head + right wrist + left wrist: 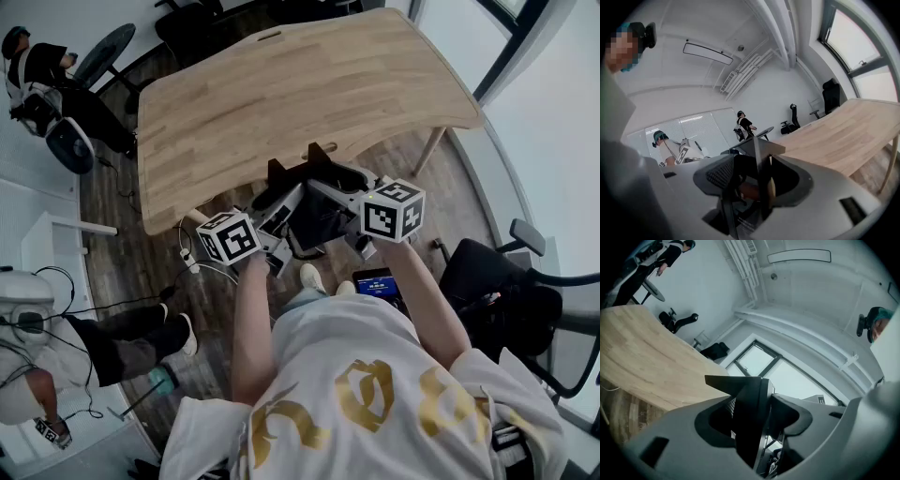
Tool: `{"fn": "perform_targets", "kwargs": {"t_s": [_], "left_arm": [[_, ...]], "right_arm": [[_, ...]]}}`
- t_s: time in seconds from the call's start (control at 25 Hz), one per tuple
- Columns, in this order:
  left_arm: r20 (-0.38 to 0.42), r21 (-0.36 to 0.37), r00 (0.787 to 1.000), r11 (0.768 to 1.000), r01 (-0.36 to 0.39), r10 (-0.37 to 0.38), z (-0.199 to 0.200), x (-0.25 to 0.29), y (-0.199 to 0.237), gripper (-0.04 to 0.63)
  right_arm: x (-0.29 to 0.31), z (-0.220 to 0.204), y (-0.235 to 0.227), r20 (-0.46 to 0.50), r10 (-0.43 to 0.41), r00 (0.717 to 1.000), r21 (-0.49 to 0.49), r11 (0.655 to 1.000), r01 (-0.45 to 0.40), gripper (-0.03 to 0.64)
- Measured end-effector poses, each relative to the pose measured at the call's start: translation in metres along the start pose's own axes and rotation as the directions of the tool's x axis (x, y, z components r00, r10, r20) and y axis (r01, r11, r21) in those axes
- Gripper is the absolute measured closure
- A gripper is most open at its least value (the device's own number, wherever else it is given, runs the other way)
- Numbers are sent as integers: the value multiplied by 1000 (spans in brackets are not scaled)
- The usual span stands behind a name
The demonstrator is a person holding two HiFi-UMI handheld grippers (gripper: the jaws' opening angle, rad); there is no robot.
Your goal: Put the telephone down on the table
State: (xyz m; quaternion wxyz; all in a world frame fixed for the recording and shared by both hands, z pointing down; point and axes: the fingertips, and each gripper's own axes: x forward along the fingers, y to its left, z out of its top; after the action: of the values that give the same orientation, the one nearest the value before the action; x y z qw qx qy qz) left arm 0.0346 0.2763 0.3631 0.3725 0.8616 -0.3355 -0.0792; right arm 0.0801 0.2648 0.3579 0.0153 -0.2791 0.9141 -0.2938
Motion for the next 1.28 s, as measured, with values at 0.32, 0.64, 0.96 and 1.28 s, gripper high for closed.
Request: {"fn": "perform_targets", "kwargs": {"t_s": [0.32, 0.64, 0.96, 1.28], "left_arm": [[12, 9, 1000, 1000, 3, -3, 5, 0, -3, 377], [17, 8, 1000, 1000, 5, -5, 3, 2, 1, 376], [19, -9, 1000, 1000, 3, -3, 1, 1, 3, 376], [23, 14, 999, 1000, 23, -23, 2, 5, 6, 374]], "right_arm": [[1, 6, 2, -6, 14, 1000, -17, 1000, -15, 376], [3, 4, -1, -8, 14, 1000, -13, 1000, -14, 375], [4, 1, -1, -28, 11, 1000, -7, 1000, -11, 376], [5, 1, -6, -15, 6, 1000, -21, 1000, -6, 376]]}}
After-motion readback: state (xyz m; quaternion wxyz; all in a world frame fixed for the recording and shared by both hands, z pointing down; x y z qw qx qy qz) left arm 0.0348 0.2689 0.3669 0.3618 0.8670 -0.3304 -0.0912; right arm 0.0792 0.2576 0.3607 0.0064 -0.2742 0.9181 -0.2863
